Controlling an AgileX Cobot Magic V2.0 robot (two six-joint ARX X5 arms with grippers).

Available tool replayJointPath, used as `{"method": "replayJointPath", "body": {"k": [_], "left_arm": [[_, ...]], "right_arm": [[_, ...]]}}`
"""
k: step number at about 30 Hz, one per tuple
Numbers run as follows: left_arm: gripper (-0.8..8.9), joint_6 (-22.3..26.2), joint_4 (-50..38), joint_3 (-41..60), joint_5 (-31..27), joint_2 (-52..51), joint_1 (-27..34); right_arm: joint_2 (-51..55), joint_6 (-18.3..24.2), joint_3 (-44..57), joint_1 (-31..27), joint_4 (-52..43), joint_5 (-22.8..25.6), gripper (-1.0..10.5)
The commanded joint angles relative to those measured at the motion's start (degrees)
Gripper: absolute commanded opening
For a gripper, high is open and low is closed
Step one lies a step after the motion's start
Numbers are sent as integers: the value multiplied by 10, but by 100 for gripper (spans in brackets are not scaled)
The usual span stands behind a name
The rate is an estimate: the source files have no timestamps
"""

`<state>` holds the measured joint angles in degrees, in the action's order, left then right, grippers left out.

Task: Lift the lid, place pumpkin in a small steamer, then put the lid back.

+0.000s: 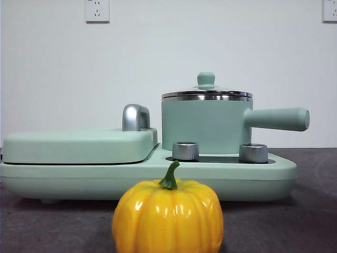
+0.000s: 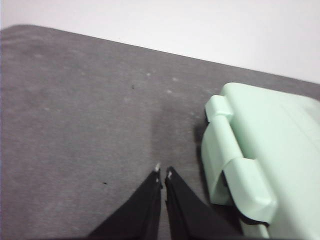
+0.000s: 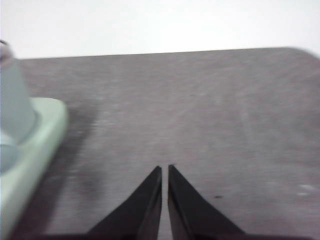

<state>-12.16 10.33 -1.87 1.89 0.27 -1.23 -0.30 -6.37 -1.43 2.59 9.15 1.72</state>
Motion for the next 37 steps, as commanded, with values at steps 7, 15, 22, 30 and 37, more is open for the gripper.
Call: {"method": "replayJointPath", "body": {"k": [7, 15, 22, 30, 37], "left_arm": [[15, -56, 8, -44, 18, 35, -20], [15, -65, 9, -143, 56, 159, -58], [15, -31, 44, -253, 114, 290, -83], [15, 2, 82, -364, 193, 414, -102], [15, 39, 111, -430, 259, 482, -128]], "right_arm": [[-4, -121, -52, 15, 3, -64, 14], [-75, -146, -169, 34, 53, -82, 14], [-176, -123, -286, 38, 129, -169, 13], [-276, -50, -403, 38, 235, -304, 14], [-341, 33, -459, 39, 273, -353, 14]]}}
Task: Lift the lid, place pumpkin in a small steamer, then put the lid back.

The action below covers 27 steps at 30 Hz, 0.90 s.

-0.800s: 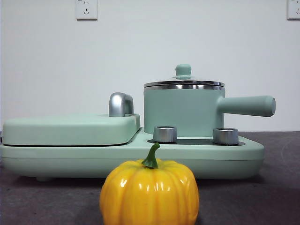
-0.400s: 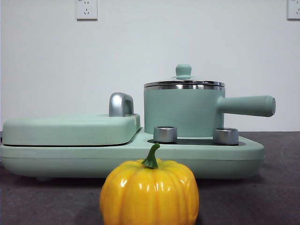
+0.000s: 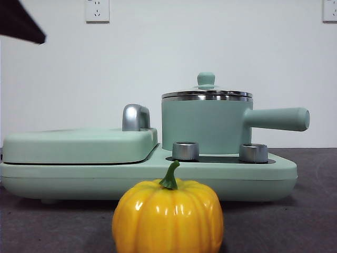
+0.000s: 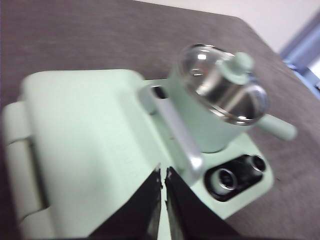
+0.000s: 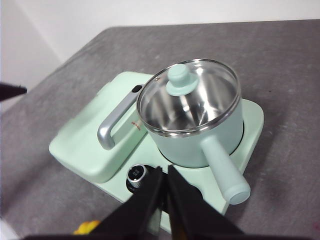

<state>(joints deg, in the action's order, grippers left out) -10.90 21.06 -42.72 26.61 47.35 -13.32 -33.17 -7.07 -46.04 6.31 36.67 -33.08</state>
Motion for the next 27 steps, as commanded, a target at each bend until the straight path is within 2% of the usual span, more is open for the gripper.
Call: {"method": "replayJointPath", "body": {"k": [1, 5, 12, 15, 17, 19, 24, 27], "left_arm": [[15, 33, 8, -29, 15, 17, -11], [15, 47, 3, -46, 33, 31, -29], [38, 46, -33, -48, 33, 33, -37], [156, 47, -31, -48, 32, 33, -37], [333, 46, -31, -48, 32, 33, -37], [471, 45, -31, -48, 32, 33, -38], [500, 10, -43, -49, 32, 34, -38], [500, 8, -40, -63, 33, 45, -43]], "right_arm": [[-18, 44, -16, 3, -2, -8, 14], [-36, 46, -16, 3, -6, -28, 14], [-46, 45, -16, 3, -4, -29, 32], [-46, 45, -16, 3, -4, -29, 236], [-46, 44, -16, 3, -4, -29, 398], [-46, 42, -16, 3, -4, -29, 480], [-45, 38, -16, 3, -4, -30, 487], [-45, 11, -16, 3, -4, -32, 487]]}}
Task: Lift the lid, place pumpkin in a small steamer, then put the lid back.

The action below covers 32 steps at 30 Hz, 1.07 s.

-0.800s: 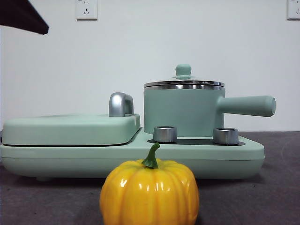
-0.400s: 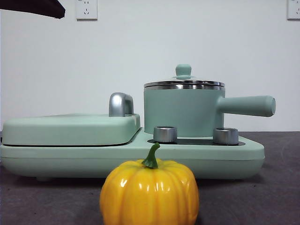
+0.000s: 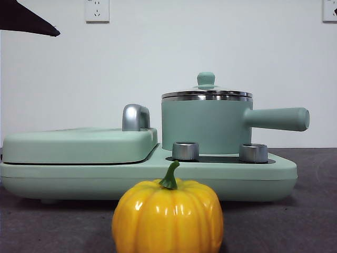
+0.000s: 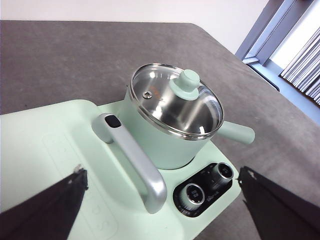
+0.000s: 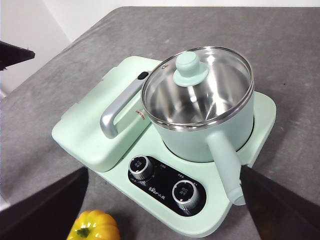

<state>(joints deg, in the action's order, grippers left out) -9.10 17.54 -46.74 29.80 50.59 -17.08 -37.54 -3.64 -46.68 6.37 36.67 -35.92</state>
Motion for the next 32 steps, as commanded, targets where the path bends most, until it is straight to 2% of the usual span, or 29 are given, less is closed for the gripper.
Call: {"method": "replayJointPath", "body": {"k": [1, 10, 18, 24, 32], "left_arm": [[498, -10, -4, -32, 1, 20, -9], [496, 0, 10, -178, 1, 150, -64], [496, 70, 173, -416, 0, 342, -115], [494, 71, 237, -563, -3, 471, -144], [491, 77, 334, -723, -104, 602, -183]], "right_arm": [[-2, -33, -10, 2, -4, -7, 487], [-2, -39, -10, 2, -3, -58, 487], [-2, -50, -10, 2, -4, -77, 487], [-2, -54, -10, 2, -4, -77, 487], [-2, -54, -10, 2, -5, -77, 487]]}}
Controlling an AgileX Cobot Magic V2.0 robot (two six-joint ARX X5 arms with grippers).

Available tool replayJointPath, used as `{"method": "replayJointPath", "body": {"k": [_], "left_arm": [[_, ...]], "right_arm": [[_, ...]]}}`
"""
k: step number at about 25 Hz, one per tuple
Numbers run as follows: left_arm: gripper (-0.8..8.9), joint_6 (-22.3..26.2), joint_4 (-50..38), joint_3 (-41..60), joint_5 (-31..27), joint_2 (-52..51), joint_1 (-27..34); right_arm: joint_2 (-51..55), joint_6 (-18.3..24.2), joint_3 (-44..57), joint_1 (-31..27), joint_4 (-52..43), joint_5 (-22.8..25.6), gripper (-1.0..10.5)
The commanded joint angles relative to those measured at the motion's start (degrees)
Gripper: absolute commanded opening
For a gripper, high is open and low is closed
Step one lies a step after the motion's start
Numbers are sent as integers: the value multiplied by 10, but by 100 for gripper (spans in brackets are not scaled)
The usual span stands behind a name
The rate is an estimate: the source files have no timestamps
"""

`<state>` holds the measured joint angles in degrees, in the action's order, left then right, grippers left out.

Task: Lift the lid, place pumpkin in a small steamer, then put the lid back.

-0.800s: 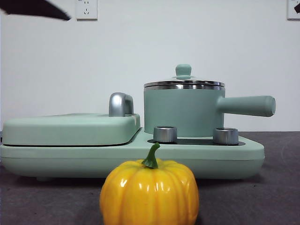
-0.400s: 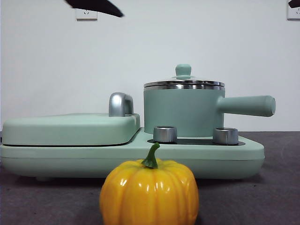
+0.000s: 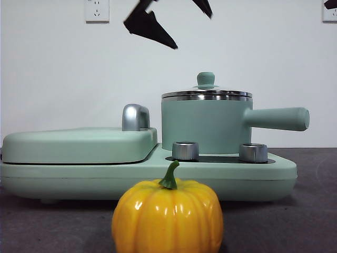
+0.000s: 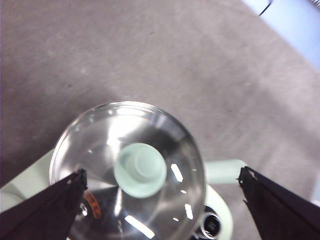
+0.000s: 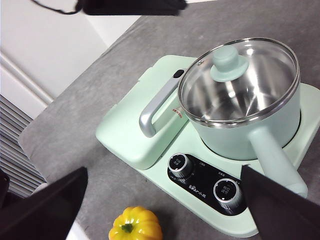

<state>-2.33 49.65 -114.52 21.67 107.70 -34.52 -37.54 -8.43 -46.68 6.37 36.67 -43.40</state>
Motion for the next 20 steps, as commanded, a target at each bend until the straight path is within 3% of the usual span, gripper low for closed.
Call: {"method": "replayJointPath", "body": {"k": [1, 14, 20], "left_arm": [[491, 11, 25, -63, -36, 44, -14], [449, 33, 84, -118, -130, 131, -66], [391, 49, 81, -118, -132, 136, -69]], "right_arm": [[-2, -6, -10, 2, -5, -2, 487], [-2, -6, -10, 2, -6, -2, 487], [-2, -6, -10, 2, -6, -2, 487]]}}
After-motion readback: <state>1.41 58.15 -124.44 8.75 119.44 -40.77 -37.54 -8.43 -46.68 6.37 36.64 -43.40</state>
